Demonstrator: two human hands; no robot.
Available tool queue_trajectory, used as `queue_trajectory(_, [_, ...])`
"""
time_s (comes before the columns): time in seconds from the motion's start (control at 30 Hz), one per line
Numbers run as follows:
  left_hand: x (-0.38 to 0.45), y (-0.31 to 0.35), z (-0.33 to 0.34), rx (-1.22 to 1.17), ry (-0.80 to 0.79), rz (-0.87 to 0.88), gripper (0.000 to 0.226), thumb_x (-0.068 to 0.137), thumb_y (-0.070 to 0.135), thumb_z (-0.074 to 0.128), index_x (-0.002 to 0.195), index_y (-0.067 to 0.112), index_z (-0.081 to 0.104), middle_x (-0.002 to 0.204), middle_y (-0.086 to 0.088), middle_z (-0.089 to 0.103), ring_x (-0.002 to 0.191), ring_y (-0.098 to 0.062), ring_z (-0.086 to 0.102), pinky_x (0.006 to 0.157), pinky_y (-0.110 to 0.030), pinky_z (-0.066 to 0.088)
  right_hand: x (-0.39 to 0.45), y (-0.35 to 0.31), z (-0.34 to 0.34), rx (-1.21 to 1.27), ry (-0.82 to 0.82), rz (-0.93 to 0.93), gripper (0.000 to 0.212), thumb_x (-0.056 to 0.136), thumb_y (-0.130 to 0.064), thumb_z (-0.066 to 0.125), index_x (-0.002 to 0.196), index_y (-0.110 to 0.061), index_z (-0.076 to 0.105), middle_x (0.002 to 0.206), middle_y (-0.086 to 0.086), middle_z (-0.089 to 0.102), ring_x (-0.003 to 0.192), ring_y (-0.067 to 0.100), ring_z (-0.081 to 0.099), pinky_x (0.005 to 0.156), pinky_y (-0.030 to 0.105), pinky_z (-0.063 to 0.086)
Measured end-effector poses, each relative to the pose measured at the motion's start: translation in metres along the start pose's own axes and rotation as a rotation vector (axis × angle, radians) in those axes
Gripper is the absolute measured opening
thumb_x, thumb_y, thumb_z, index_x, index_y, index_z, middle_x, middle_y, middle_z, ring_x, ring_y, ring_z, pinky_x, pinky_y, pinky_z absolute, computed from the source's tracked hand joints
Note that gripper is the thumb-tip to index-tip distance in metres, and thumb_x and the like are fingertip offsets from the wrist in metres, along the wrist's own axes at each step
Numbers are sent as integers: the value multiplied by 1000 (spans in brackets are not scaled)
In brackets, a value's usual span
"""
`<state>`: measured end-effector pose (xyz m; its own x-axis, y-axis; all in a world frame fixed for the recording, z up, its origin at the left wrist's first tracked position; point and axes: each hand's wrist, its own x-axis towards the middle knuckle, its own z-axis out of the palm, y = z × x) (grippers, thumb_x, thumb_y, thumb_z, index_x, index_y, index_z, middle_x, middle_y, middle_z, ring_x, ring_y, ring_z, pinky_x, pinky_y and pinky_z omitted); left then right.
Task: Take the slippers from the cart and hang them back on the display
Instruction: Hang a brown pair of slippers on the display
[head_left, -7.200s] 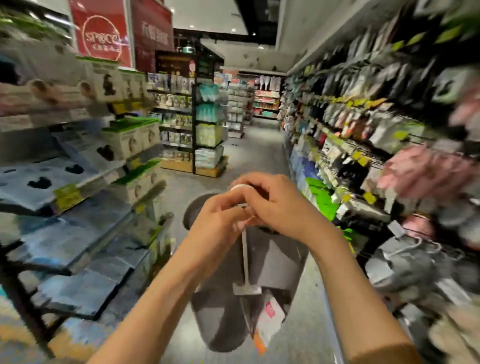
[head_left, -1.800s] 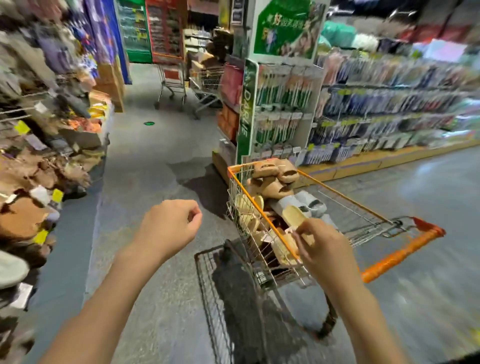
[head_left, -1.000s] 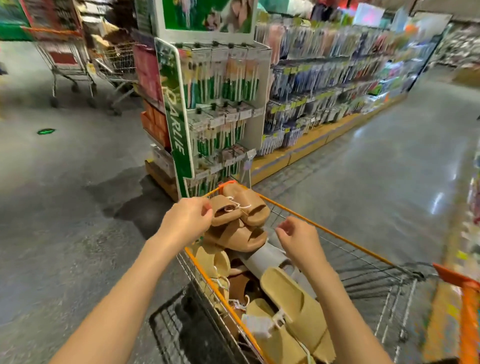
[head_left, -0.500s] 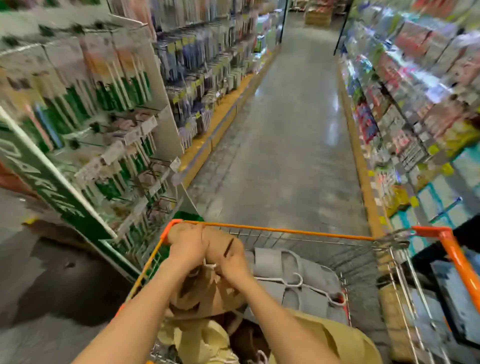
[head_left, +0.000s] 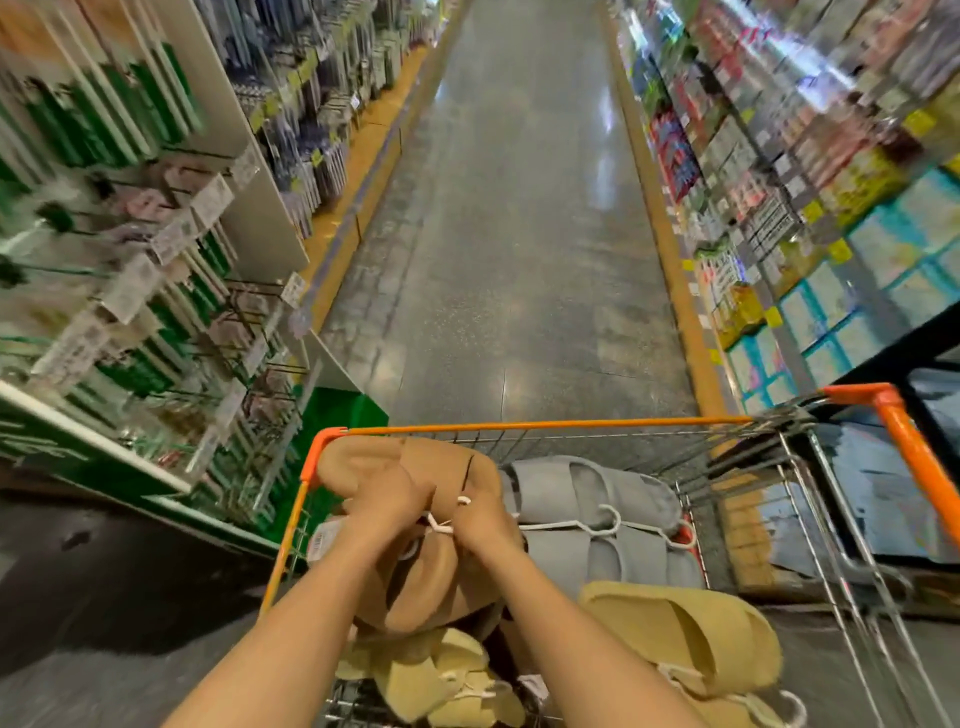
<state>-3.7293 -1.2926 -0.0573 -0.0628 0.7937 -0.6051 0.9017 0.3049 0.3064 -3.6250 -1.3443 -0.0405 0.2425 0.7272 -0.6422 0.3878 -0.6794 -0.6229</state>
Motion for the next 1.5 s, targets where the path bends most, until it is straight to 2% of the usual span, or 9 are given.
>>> queue_trajectory(0.1, [-8,5,-10,9,7,22,41,96,39,39,113,7,59,114,-13,62,102,-27,56,79,-28,41,22,6,-2,-52,-18,-78,47,91,-39,44,136,-32,35,129,4,54,101,21,54,84,29,43])
queue_trajectory(0.4, [-26,52,-31,-47,125,69,75,82,53,42,139,3,34,134,-20,42,120,-38,44,100,-45,41,4,-41,-85,-451,20,-199,29,82,-10,51,108,-17,61,108,14,66,99,32,61,75,34,46])
queue_trajectory(0.47, [-46,80,-40,79,227,240,83,86,48,51,149,14,10,148,-16,23,134,-36,27,106,-47,30,-13,-49,-111,-495,27,-270,29,84,-10,49,109,-18,61,112,14,64,103,33,59,78,33,44])
queue_trajectory(0.6, [-75,136,-39,216,214,743,57,78,39,51,133,24,45,138,-5,42,129,-29,36,103,-42,36,-43,-53,-167,-573,143,-349,40,89,-8,45,126,-22,53,126,14,58,114,31,55,89,35,44])
queue_trajectory(0.93, [-211,250,19,234,362,1269,84,62,74,21,121,26,58,128,0,57,129,-28,37,106,-45,30,-187,23,-324,-502,732,-344,19,87,-28,54,96,-18,68,93,7,66,88,27,59,64,31,43])
queue_trajectory(1.03, [-273,287,49,173,428,1427,77,68,72,23,115,27,63,119,-3,60,119,-29,45,101,-44,31,-252,63,-362,-413,1014,-344,26,85,-28,58,60,-18,57,64,2,49,73,25,47,51,25,25])
queue_trajectory(1.23, [-413,350,135,56,400,1775,58,82,52,26,91,16,70,98,-9,66,97,-34,56,90,-45,38,-372,161,-419,-359,1332,-192,28,80,-24,58,56,-15,47,59,2,42,69,28,47,49,31,21])
queue_trajectory(1.37, [-498,370,203,25,337,2046,45,89,41,32,92,15,69,83,-10,65,78,-33,58,73,-38,42,-450,243,-439,-307,1452,18,37,84,-24,56,51,-15,43,56,2,40,59,22,41,43,29,24])
queue_trajectory(1.5, [-582,367,267,2,236,2229,43,92,40,29,88,18,66,80,-6,62,77,-29,57,76,-38,42,-520,318,-439,-43,1601,110,25,85,-18,57,62,-8,57,66,17,63,60,33,62,52,36,54])
